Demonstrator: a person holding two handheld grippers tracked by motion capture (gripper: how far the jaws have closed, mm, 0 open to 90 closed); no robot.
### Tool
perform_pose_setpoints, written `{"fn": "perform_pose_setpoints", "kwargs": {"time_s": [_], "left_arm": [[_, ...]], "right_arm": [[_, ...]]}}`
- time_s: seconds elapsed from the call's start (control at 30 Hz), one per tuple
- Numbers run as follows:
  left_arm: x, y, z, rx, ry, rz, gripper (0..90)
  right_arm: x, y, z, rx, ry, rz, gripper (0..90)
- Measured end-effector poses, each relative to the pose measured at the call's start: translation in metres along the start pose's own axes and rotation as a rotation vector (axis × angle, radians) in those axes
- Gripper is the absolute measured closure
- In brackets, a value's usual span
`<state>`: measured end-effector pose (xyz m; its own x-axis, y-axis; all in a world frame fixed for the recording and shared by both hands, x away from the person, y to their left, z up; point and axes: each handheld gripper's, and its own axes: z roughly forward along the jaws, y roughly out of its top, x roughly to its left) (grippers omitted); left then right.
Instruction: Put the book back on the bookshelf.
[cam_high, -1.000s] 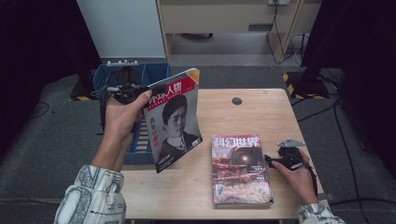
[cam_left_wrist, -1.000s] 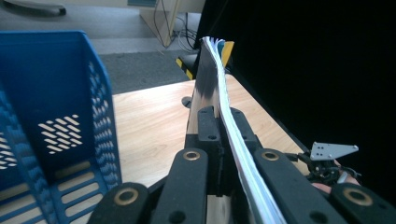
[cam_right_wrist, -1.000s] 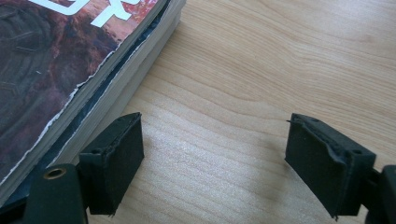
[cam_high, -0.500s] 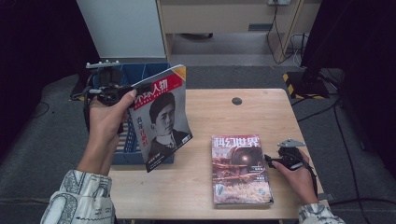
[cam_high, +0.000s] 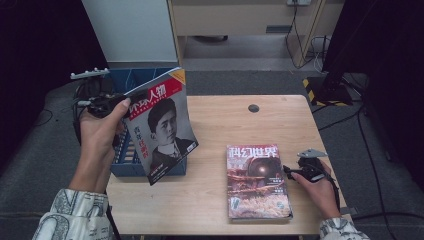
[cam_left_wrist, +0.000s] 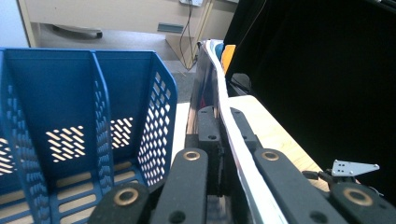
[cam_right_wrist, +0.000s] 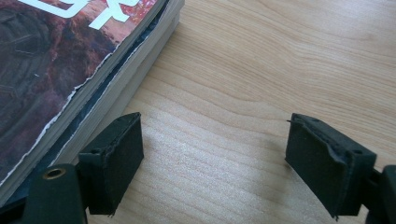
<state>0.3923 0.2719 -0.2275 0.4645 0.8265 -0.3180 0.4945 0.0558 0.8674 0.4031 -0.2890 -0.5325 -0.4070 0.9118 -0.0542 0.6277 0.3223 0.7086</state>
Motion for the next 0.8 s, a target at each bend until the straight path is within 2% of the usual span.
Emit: {"fn": "perform_pose_setpoints", "kwargs": {"time_s": [0.23,0.8], "left_arm": [[0.009,0.0,-0.016,-0.028,0.007,-0.016,86.3],[0.045,-0.004,-0.053,-0.069,0.078,-0.065,86.3]], "right_arm": [[0.0,0.0,0.0,0.0,0.002,0.001,19.2],[-0.001,-0.001,0.001,-0.008,0.01,0.026,19.2]]}}
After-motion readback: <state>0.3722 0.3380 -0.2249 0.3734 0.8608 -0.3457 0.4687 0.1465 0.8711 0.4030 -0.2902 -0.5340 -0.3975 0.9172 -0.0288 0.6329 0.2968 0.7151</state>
